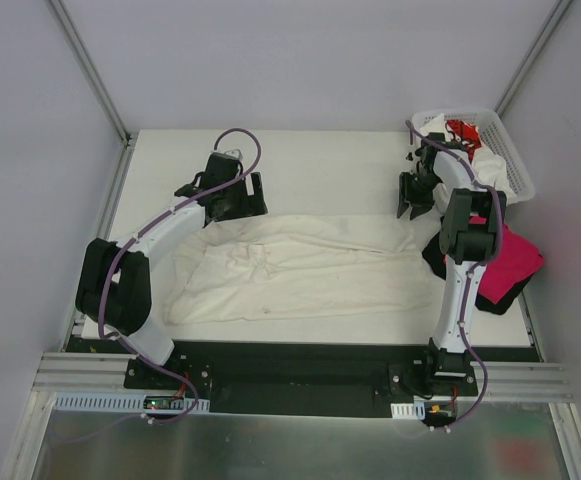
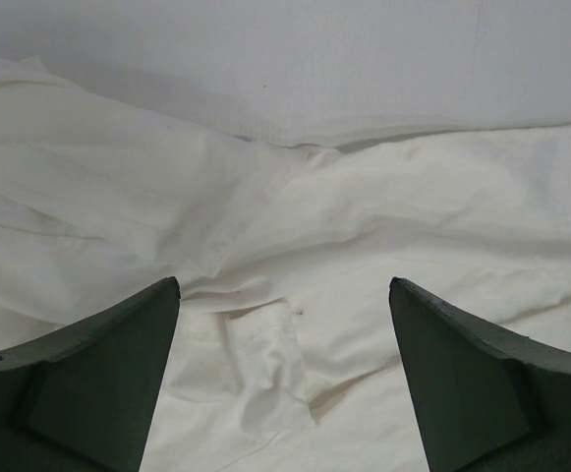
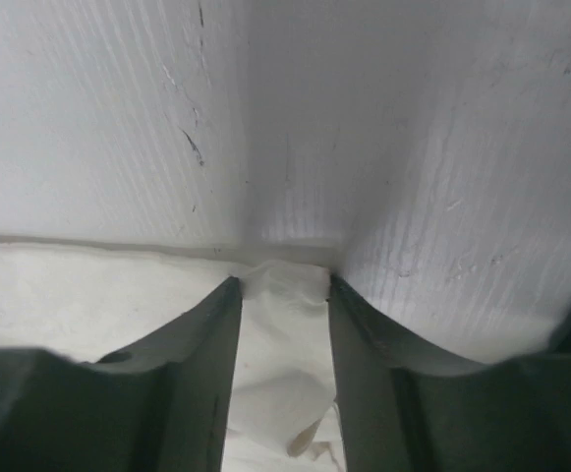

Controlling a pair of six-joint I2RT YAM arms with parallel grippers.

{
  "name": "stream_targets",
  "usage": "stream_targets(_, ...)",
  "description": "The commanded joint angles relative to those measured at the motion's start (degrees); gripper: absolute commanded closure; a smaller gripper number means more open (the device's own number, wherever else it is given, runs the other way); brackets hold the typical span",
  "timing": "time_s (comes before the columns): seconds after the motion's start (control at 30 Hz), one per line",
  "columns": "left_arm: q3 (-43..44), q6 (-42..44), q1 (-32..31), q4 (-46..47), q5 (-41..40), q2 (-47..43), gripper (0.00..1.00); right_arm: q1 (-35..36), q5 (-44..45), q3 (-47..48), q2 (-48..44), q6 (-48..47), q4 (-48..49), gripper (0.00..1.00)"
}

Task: Fold and stack the t-shirts
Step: Grap the side of the flattened tshirt furthest away from the robot with both arms

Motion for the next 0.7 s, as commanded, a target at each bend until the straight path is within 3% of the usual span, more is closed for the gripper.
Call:
stream_targets(0.0, -0.09, 0.60, -0.46, 0.93, 1.04, -2.73, 0.13, -2.77, 2.47, -0.80, -0.43, 5.18, 3.31, 0.64)
stream_targets(0.23, -0.53, 0.60, -0.46, 0.93, 1.21, -2.82, 0.13, -2.77, 2.38, -1.50, -0.69, 5.18, 3.57, 0.75)
stream_targets(0.47, -0.44, 0.42, -0.46, 0.23, -0.89, -2.99, 0.13, -2.77, 1.95, -2.56, -1.66, 5.27, 4.19, 0.99)
stream_targets(0.67, 2.71, -1.60, -0.02, -4.95, -11.33, -0.98, 0.13, -2.77, 1.33, -4.84, -3.32, 5.62, 5.33, 0.99)
